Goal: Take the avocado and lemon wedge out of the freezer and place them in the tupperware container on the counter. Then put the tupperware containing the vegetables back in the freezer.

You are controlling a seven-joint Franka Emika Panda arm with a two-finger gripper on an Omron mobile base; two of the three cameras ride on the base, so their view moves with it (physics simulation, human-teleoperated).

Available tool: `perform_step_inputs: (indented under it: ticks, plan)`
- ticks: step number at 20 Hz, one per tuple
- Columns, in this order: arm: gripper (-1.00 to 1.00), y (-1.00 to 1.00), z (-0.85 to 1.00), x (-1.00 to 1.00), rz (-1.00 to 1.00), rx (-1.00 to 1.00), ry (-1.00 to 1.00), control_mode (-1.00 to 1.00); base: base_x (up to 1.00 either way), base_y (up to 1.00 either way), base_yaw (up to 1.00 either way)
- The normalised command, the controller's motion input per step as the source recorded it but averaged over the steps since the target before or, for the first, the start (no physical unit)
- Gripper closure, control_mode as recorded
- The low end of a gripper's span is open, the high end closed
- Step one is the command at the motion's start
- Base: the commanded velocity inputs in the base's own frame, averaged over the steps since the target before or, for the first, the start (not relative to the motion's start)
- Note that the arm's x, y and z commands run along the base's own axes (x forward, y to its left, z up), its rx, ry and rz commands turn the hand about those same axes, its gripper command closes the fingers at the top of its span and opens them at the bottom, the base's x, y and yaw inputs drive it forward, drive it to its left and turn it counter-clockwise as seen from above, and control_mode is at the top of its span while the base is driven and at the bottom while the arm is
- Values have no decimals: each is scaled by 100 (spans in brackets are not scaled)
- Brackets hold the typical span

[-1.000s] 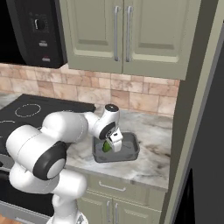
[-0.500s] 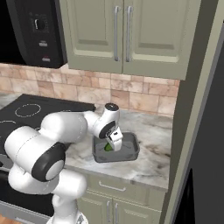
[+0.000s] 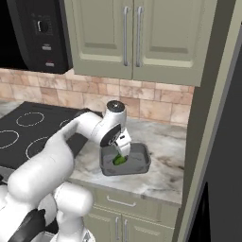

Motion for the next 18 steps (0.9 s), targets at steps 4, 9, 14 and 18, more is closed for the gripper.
perform_step_inputs:
  ticks: [4,9,14,18]
  plan:
    - [-100,1,96,-82,0,-7,-7,-100,0,0,0]
    - [-100,19,70,-93,0,-10,-1,-100,0,0,0]
    - [-100,40,41,-72,9,-16,0,-100,0,0,0]
    - [-100,40,31,-58,15,-17,0,-100,0,0,0]
